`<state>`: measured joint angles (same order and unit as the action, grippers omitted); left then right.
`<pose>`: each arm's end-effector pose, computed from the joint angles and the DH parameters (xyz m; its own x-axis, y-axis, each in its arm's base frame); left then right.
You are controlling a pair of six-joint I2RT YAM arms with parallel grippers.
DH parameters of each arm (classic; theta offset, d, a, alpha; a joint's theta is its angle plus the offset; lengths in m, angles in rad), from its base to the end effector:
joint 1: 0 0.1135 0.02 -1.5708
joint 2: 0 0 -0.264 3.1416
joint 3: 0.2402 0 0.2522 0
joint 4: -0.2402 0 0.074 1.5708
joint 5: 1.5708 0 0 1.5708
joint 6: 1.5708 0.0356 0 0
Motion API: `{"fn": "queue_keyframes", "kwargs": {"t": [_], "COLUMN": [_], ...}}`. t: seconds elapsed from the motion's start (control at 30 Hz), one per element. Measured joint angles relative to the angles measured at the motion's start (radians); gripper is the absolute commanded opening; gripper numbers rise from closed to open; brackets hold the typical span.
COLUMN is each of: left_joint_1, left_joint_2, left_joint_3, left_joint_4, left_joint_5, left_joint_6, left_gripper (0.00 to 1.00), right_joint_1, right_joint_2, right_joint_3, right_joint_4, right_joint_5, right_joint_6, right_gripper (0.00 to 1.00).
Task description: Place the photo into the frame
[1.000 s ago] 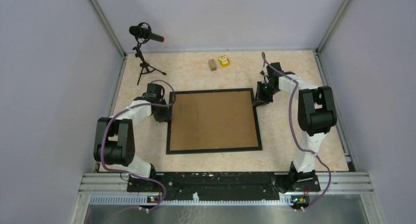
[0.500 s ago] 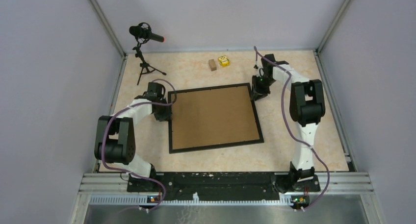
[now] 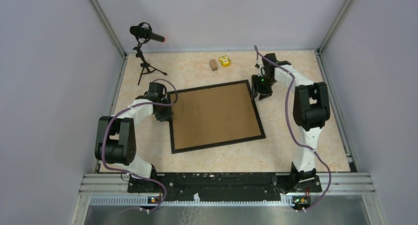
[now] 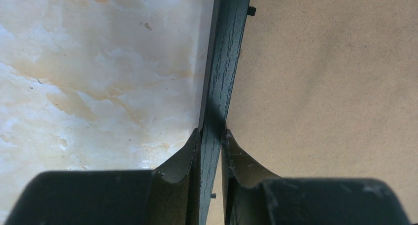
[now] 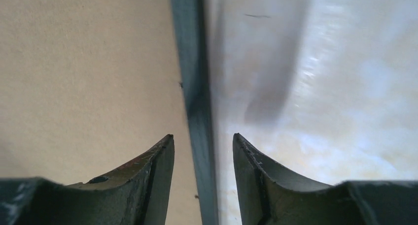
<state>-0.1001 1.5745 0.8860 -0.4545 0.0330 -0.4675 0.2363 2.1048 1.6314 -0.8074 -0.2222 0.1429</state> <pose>0.2921 -0.0305 0.1685 -0.8593 -0.3664 -0.3568 -0.3067 0.9275 -0.2138 0.4170 0.1085 0.1783 -0.9634 -0.0891 -0.2530 -0.1540 0.9560 0.2497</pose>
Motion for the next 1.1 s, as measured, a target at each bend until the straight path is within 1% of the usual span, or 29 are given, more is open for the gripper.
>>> {"fn": "queue_keyframes", "kwargs": {"t": [0.13, 0.2, 0.3, 0.53, 0.8, 1.1], "left_joint_1": [0.000, 0.000, 0.000, 0.000, 0.000, 0.000], "left_joint_2": [0.000, 0.000, 0.000, 0.000, 0.000, 0.000], "left_joint_3": [0.000, 0.000, 0.000, 0.000, 0.000, 0.000], "left_joint_4": [0.000, 0.000, 0.000, 0.000, 0.001, 0.002], "left_joint_5": [0.000, 0.000, 0.000, 0.002, 0.004, 0.004], "left_joint_6": [0.000, 0.000, 0.001, 0.004, 0.007, 0.008], "left_gripper": [0.00, 0.00, 0.00, 0.00, 0.00, 0.00], "right_joint_1": [-0.085, -0.122, -0.146, -0.134, -0.132, -0.133], "right_joint_2": [-0.096, -0.123, -0.121, -0.059, 0.026, 0.064], "right_joint_3": [-0.053, -0.054, -0.043, -0.034, -0.027, -0.019], "right_joint_4": [0.027, 0.055, 0.082, 0.113, 0.154, 0.188], "right_joint_5": [-0.032, -0.041, -0.063, -0.137, -0.198, -0.246], "right_joint_6": [0.021, 0.029, 0.037, 0.043, 0.056, 0.071], "right_gripper": [0.33, 0.31, 0.30, 0.31, 0.26, 0.24]}}
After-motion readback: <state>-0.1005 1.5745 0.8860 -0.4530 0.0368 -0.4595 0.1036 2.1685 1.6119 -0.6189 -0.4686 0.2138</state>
